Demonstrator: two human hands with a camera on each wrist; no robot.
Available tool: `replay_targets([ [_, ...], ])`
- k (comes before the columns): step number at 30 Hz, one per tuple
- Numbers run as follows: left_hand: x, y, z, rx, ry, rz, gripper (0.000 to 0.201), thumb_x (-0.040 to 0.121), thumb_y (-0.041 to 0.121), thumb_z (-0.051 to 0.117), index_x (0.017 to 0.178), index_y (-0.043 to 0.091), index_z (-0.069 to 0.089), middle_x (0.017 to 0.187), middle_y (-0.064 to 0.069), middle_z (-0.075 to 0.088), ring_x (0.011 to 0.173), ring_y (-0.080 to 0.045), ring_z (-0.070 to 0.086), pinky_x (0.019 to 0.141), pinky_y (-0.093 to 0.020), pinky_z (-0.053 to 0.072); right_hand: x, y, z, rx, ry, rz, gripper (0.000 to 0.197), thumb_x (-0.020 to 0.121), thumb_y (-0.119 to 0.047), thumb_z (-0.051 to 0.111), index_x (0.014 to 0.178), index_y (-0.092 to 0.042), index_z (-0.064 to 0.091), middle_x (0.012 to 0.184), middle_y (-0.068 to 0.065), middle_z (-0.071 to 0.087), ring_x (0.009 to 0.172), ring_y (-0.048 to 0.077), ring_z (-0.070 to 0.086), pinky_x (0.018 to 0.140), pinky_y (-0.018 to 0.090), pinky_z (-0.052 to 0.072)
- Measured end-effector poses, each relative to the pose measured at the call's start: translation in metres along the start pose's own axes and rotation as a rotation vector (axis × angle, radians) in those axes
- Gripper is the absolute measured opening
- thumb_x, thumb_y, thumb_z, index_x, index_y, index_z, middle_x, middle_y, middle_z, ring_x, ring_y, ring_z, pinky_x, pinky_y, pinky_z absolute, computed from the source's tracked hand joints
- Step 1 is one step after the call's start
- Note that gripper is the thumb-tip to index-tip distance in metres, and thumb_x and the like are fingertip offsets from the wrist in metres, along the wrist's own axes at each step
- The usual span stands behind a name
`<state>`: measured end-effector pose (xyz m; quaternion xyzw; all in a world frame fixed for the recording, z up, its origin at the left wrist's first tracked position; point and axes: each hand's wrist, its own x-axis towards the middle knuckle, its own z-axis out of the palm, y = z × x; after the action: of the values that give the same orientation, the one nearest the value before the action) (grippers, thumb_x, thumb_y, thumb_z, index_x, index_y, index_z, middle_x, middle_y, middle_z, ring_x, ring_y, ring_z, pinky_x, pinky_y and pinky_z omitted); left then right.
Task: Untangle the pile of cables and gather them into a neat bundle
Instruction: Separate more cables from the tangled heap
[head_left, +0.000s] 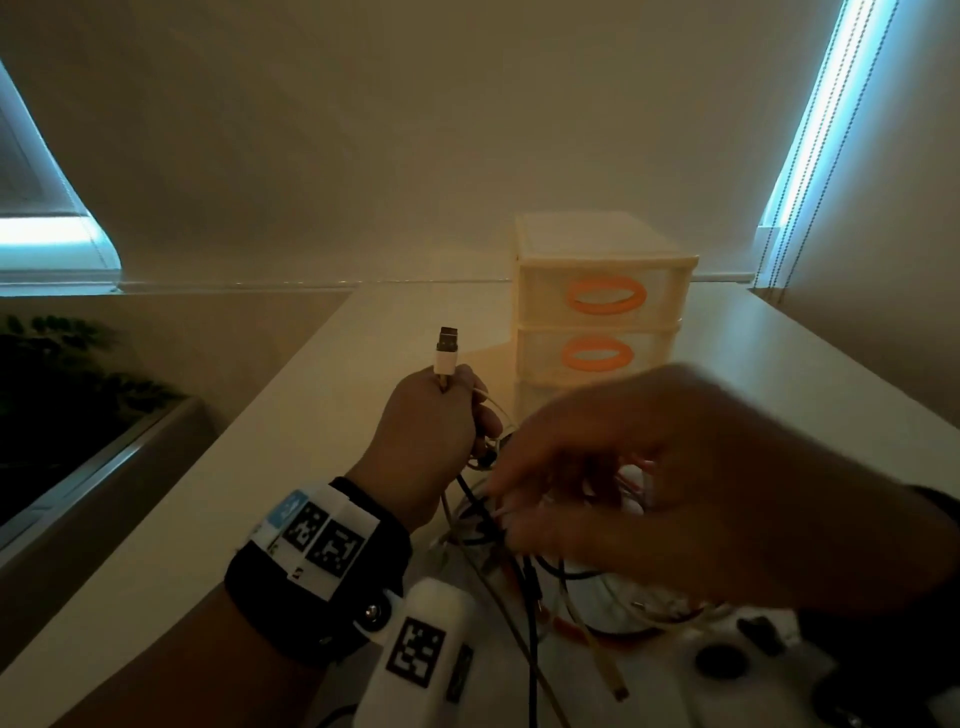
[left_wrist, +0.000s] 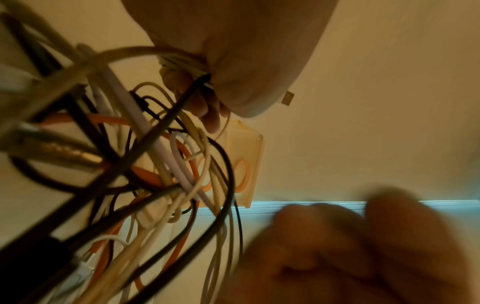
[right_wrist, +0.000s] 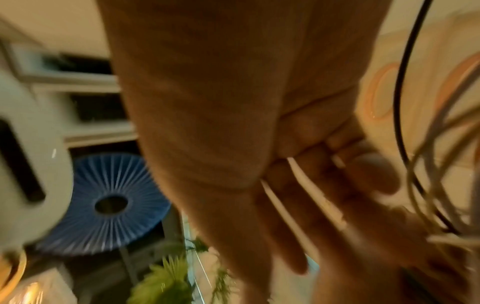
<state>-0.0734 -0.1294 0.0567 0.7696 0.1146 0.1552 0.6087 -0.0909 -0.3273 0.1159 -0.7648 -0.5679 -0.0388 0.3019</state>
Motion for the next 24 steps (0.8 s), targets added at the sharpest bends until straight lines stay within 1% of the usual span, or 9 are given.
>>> replay_targets([
  [2,0.001,0.002,-0.004,-0.037,0.013,-0.001,0.037,0.110,0.023,0.037,0.091,0.003,0.061,0.056,0.002,0.062,0.042,-0.005,0.049,0.043,-0.017,0.041,0.009,0.007,0.017,-0.250,-0.126,0.081,0.022,0.092,-0.052,0.058,0.102,-0.037,0.071,0.087,-0.021,0.069,0.076,-0.006,0.064,0.061,0.011,0.052],
  [4,0.001,0.003,-0.006,-0.033,0.015,-0.002,0.036,0.110,0.025,0.037,0.092,0.005,0.061,0.057,0.002,0.064,0.044,-0.008,0.049,0.047,-0.020,0.041,0.009,0.017,0.019,-0.411,-0.096,0.182,0.023,0.095,-0.051,0.053,0.099,-0.036,0.071,0.086,-0.020,0.066,0.074,-0.003,0.061,0.065,0.015,0.053],
  [6,0.001,0.002,-0.005,-0.018,-0.006,0.003,0.035,0.110,0.026,0.038,0.092,0.006,0.060,0.058,0.001,0.064,0.045,-0.009,0.049,0.048,-0.020,0.040,0.004,0.025,0.013,-0.482,-0.070,0.308,0.031,0.089,-0.061,0.051,0.095,-0.036,0.069,0.081,-0.020,0.063,0.072,-0.002,0.059,0.066,0.017,0.052],
  [9,-0.001,0.002,-0.003,-0.034,-0.035,0.013,0.034,0.110,0.025,0.038,0.093,0.005,0.060,0.057,0.001,0.063,0.045,-0.009,0.048,0.045,-0.018,0.039,0.000,0.034,0.008,-0.540,-0.036,0.413,0.040,0.080,-0.074,0.053,0.096,-0.039,0.065,0.072,-0.022,0.055,0.069,-0.003,0.054,0.061,0.019,0.046],
  [12,-0.004,0.004,-0.002,-0.057,-0.082,0.014,0.035,0.109,0.026,0.038,0.093,0.006,0.061,0.058,0.000,0.063,0.047,-0.011,0.049,0.045,-0.019,0.039,0.001,0.041,0.012,-0.569,0.016,0.502,0.041,0.078,-0.075,0.058,0.092,-0.037,0.061,0.078,-0.021,0.057,0.074,-0.001,0.052,0.063,0.020,0.044],
  [16,-0.006,0.007,-0.003,-0.120,-0.145,0.023,0.034,0.109,0.028,0.038,0.092,0.008,0.060,0.059,0.000,0.062,0.050,-0.013,0.048,0.049,-0.024,0.037,0.001,0.042,0.016,-0.567,0.132,0.544,0.039,0.080,-0.072,0.057,0.090,-0.035,0.060,0.079,-0.017,0.057,0.076,0.003,0.052,0.065,0.025,0.042],
  [19,-0.008,0.013,-0.006,-0.210,-0.173,0.027,0.032,0.109,0.027,0.038,0.092,0.010,0.059,0.059,-0.001,0.058,0.052,-0.014,0.047,0.050,-0.024,0.036,0.000,0.039,0.018,-0.527,0.230,0.503,0.038,0.081,-0.069,0.056,0.091,-0.033,0.052,0.076,-0.014,0.056,0.069,0.005,0.055,0.064,0.028,0.048],
  [21,-0.008,0.015,-0.006,-0.257,-0.198,0.034,0.031,0.109,0.027,0.038,0.091,0.011,0.057,0.059,-0.001,0.057,0.052,-0.015,0.046,0.048,-0.023,0.035,-0.001,0.043,0.021,-0.487,0.302,0.437,0.026,0.086,-0.057,0.061,0.088,-0.033,0.053,0.073,-0.014,0.055,0.066,0.006,0.054,0.062,0.032,0.050],
  [24,-0.007,0.015,-0.007,-0.231,-0.164,0.070,0.033,0.109,0.027,0.037,0.089,0.011,0.057,0.060,-0.001,0.057,0.051,-0.014,0.046,0.047,-0.022,0.036,-0.002,0.052,0.024,-0.444,0.293,0.379,0.015,0.091,-0.036,0.064,0.080,-0.030,0.056,0.075,-0.011,0.055,0.067,0.008,0.052,0.062,0.035,0.051],
])
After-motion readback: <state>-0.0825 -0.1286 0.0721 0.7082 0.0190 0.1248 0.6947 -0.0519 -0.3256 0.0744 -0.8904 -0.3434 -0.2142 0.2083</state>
